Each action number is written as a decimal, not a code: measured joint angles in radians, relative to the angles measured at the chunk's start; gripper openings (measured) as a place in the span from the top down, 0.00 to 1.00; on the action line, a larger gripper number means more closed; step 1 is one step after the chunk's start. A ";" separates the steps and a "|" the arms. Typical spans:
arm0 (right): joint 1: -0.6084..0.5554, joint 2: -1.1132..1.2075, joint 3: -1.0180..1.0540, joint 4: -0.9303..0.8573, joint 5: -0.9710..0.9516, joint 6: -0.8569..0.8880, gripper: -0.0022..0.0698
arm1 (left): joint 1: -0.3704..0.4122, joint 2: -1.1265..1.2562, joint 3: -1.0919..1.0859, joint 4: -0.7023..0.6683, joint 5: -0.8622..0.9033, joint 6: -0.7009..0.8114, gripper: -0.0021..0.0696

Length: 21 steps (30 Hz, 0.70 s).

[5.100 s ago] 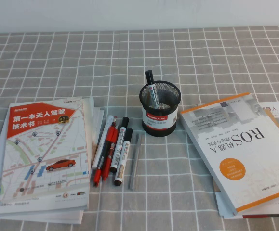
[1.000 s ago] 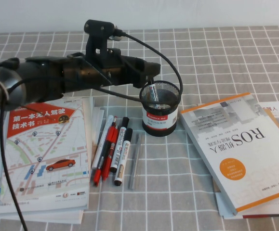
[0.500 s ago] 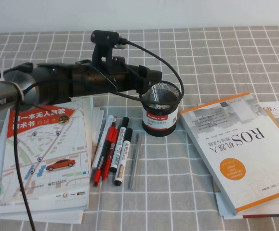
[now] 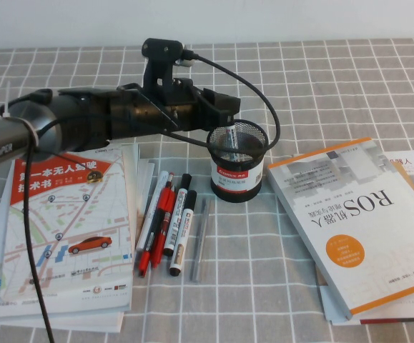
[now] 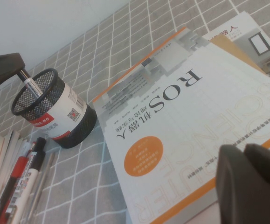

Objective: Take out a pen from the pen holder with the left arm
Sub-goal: 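Take a marker out of the pen holder and lay it on the table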

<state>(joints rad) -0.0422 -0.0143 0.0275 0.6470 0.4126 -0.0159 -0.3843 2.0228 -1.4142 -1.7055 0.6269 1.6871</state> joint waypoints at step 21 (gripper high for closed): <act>0.000 0.000 0.000 0.000 0.000 0.000 0.99 | 0.000 -0.397 0.000 0.201 -0.041 -0.074 0.80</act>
<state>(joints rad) -0.0422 -0.0143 0.0275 0.6470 0.4126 -0.0159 -0.3843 1.6258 -1.4142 -1.5043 0.5855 1.6130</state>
